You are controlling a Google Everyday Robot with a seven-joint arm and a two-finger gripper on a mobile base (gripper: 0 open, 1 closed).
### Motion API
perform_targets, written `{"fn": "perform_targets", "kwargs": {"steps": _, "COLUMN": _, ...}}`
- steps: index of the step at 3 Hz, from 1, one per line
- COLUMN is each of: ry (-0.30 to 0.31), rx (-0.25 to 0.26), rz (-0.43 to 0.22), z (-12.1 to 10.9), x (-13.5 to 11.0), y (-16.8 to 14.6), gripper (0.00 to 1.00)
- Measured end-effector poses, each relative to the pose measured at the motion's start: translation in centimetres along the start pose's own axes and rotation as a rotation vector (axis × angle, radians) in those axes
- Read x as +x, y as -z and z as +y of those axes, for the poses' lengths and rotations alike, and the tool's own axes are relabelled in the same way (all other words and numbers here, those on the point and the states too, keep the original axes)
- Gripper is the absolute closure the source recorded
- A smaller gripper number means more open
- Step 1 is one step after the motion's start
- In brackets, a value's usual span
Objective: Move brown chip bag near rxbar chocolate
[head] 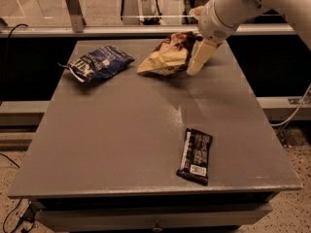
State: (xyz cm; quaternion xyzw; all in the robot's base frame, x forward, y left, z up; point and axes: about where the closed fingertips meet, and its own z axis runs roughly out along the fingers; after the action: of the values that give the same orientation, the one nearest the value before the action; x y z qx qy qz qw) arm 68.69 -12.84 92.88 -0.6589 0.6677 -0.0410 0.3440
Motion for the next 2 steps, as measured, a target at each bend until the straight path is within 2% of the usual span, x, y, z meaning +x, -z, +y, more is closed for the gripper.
{"fn": "perform_targets", "kwargs": {"steps": 1, "ry": -0.003, "rx": -0.025, "rz": -0.020, "z": -0.3, "x": -0.1, "y": -3.2, "gripper": 0.00}}
{"fn": "perform_targets", "kwargs": {"steps": 2, "ry": -0.003, "rx": -0.045, "rz": -0.033, "z": -0.3, "x": -0.3, "y": -5.8, "gripper": 0.18}}
